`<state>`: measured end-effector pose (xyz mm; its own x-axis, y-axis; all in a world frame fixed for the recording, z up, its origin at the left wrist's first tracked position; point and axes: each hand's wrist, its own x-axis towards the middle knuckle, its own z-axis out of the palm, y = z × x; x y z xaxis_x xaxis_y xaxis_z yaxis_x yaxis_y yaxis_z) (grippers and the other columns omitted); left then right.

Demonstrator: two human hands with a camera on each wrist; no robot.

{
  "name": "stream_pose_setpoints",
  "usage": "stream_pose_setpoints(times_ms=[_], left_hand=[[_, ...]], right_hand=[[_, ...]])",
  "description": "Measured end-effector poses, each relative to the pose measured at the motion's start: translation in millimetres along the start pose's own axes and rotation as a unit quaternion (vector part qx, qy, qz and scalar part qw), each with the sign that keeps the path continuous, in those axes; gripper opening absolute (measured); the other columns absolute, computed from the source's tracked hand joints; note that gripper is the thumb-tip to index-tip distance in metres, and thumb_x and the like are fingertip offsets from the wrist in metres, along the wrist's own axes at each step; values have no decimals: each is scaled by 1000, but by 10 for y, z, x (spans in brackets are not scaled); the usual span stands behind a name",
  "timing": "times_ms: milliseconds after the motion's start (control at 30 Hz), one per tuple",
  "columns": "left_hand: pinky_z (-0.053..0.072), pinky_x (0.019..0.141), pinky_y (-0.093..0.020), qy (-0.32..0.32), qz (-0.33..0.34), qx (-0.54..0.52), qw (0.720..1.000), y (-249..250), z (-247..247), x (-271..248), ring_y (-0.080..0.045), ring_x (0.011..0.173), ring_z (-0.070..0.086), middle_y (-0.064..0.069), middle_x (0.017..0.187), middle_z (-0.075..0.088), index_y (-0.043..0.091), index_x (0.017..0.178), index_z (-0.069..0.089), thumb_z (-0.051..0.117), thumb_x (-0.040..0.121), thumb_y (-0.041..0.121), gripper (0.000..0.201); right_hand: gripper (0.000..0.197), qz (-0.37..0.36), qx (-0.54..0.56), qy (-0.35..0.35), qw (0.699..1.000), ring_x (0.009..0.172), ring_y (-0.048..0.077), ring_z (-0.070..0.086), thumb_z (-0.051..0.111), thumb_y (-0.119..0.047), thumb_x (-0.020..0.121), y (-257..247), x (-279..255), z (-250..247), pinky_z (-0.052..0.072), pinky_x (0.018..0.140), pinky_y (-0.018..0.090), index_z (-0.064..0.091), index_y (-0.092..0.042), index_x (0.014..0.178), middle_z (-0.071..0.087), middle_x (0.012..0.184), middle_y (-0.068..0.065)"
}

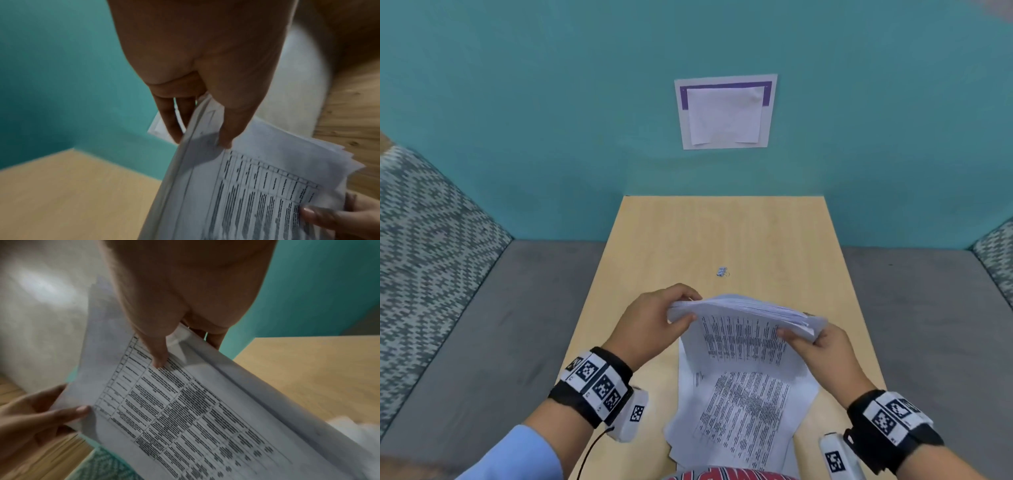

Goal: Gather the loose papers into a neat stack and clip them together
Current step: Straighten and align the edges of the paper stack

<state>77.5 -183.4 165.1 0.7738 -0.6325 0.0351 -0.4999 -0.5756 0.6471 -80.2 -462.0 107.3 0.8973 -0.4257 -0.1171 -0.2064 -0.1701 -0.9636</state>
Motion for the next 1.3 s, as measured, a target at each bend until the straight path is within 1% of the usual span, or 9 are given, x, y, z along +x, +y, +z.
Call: stream_pose_setpoints(times_ms=[100,300,467,633,767,900,1000,1200,1300], left_hand=[[58,76,-36,-51,50,174,982,280,-115,54,-13,96,72,16,106,77,40,111,67,63,93,36,19],[50,64,-33,-131,78,237,959,563,43,3,-22,86,70,5,99,78,38,114,68,56,91,25,28],[42,59,-33,-91,-18,18,995,224,-93,-49,-11,60,52,-5,68,67,23,82,70,68,97,29,16],[61,93,-48,-71,-144,-249,955,36,-270,-177,-28,104,81,-10,105,86,9,106,83,78,97,24,18],[63,98,-45,-61,-183,-357,914,42,-221,-247,-31,108,80,-10,115,84,6,116,81,72,99,14,21],[63,92,-24,-10,-169,-360,917,-22,-180,-290,-12,107,80,5,113,85,18,116,80,75,96,11,22],[57,82,-10,-17,-156,-281,947,-166,-51,-319,8,95,76,22,102,84,30,107,81,80,94,14,21],[56,85,-31,-126,-176,-186,958,-774,579,-487,-6,93,75,7,103,83,32,103,81,80,93,16,19],[52,77,-31,-90,-208,-183,957,-876,709,-481,-7,80,70,2,92,81,32,94,82,76,96,15,18]], right_hand=[[68,-72,-78,-46,993,55,-5,57,71,11,87,-190,-42,49,40,57,12,69,-52,61,67,61,-26],[30,-116,-103,-86,984,85,2,72,79,-1,85,-397,-59,117,51,73,15,83,-31,90,80,91,-15],[49,21,-141,36,989,108,-3,65,96,-31,70,5,-71,-366,47,86,14,72,-28,113,74,116,-14],[83,179,116,-44,976,116,25,73,99,-47,56,205,-182,-613,55,95,40,70,-16,127,78,125,5],[46,154,211,-82,962,121,34,71,81,-11,85,-55,-185,-470,50,111,55,70,-6,129,76,129,13],[34,45,132,-5,990,110,16,76,75,2,89,-319,-245,-472,62,87,22,76,-10,120,81,117,1],[24,18,75,15,997,97,8,78,82,-3,85,-223,-297,-499,61,79,18,83,-12,107,84,105,-2],[25,89,-39,-50,994,84,13,74,82,2,85,669,-408,-322,53,69,11,84,-23,89,84,90,0],[29,108,-79,-51,990,90,20,75,70,11,92,847,-372,-279,51,68,6,82,-15,96,82,94,9]])
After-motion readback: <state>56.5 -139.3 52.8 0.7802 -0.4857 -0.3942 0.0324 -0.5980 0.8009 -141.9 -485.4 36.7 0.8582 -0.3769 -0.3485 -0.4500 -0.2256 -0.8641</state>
